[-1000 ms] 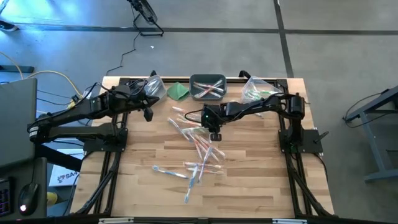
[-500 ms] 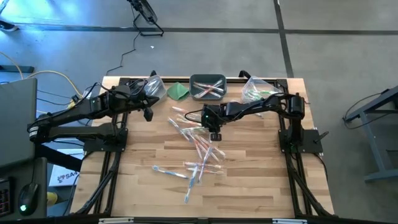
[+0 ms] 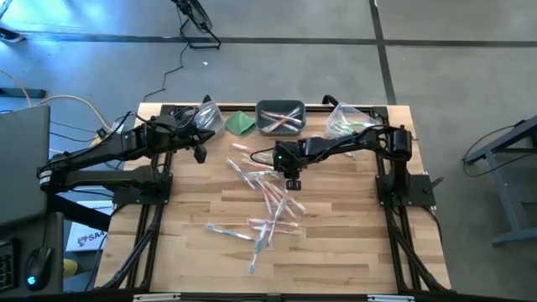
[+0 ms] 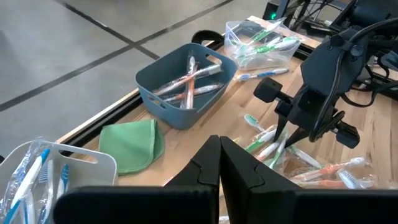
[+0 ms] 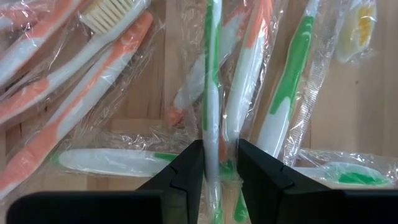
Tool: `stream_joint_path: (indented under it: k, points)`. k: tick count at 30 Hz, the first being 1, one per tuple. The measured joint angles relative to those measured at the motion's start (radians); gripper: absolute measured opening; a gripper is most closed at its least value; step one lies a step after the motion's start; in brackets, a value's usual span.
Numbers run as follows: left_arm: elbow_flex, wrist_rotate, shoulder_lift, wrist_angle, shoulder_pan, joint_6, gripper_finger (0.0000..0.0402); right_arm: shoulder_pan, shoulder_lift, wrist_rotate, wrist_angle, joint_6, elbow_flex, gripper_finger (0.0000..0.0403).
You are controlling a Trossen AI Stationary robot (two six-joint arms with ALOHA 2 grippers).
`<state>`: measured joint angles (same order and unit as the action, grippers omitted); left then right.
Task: Pick & Place Toothbrushes
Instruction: Put the bottom green toothbrush into the transparent bin
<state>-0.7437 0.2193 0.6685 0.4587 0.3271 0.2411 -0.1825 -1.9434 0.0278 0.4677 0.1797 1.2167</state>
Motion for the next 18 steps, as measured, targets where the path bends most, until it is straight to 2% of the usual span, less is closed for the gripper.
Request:
stream_joint_path:
  k: [11,18]
  points:
    - [0.0,0.001,0.0,0.0,0.0,0.0,0.0,0.0,0.028,0.0,0.007,0.0,-0.001,0.0028]
    - [0.0,0.003,0.0,0.0,0.0,0.0,0.0,-0.001,0.082,-0.011,0.005,0.006,-0.001,0.0041]
